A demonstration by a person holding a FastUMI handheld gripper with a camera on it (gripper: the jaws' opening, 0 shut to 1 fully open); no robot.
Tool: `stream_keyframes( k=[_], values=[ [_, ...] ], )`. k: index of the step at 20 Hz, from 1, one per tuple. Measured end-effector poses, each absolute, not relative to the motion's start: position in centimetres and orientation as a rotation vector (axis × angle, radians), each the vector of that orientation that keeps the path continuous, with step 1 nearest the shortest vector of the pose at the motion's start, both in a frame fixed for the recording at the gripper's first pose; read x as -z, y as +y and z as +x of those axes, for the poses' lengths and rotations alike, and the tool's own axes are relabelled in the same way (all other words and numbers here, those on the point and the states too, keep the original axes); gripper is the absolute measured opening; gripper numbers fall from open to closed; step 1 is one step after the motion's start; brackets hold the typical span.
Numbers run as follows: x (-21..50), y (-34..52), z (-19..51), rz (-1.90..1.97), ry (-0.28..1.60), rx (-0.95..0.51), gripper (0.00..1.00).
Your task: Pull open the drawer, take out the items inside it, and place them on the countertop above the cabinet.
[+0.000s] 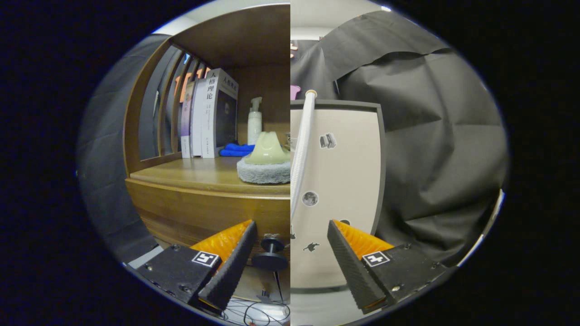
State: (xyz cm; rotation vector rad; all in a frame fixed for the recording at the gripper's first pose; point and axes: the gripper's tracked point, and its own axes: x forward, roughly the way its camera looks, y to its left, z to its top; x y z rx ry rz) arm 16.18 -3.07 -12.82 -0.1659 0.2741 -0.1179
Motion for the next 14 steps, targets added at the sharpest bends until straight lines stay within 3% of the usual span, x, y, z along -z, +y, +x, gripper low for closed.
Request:
stream_keyframes(
  k=[14],
  values=[
    [12.6, -2.3, 12.4, -0.122, 0.248, 0.088, 1.00]
  ],
)
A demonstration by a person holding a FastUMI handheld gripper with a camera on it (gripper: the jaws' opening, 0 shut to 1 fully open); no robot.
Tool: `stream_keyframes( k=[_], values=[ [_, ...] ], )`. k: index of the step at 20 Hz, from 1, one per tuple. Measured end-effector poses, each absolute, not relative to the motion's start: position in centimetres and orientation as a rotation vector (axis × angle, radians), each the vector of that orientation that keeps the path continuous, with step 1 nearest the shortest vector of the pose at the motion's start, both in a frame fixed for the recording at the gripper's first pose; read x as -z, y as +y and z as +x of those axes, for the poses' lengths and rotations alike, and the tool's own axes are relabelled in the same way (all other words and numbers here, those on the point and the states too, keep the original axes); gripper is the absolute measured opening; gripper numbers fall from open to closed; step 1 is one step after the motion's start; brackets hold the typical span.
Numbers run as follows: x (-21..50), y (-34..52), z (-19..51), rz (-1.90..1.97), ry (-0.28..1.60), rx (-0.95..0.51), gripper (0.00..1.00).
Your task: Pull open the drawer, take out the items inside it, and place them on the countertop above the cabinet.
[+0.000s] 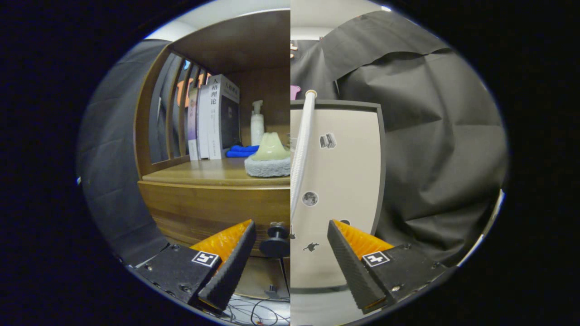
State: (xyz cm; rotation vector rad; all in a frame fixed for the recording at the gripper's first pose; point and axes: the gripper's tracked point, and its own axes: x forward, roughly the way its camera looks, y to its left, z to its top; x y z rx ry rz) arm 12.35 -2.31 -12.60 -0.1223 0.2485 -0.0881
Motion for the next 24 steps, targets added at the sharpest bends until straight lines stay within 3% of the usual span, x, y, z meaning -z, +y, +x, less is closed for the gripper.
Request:
stream_keyframes(
  k=[8, 24],
  values=[
    [9.7, -0.2, 5.1, -0.145, 0.177, 0.036, 1.00],
    [9.0, -2.4, -4.3, -0.081, 0.134, 0.090, 1.00]
  ],
)
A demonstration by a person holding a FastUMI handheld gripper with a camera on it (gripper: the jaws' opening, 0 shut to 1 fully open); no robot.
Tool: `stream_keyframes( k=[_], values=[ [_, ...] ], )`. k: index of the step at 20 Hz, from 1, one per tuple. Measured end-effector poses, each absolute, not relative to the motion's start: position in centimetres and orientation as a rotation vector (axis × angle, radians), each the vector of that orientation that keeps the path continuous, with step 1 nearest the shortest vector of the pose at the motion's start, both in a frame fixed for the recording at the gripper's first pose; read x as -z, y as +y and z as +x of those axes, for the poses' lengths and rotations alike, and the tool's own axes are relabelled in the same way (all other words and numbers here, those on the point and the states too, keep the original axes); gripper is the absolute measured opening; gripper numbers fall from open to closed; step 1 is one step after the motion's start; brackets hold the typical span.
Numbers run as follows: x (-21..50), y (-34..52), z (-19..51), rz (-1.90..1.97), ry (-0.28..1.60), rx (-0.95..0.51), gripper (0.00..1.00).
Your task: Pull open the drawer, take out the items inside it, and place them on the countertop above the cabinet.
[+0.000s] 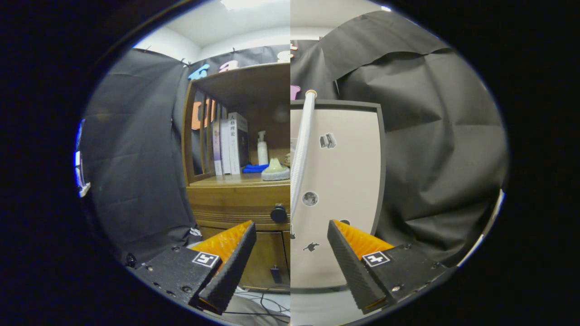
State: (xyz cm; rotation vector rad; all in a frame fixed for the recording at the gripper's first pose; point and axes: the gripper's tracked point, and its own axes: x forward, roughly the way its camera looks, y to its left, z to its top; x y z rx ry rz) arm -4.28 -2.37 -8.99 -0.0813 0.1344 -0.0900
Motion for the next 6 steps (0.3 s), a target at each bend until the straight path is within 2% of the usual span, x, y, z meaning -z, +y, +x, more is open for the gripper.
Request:
stream_keyframes(
  k=[6],
  values=[
    [9.06, -2.68, -4.39, -0.071, 0.134, 0.096, 1.00]
  ],
)
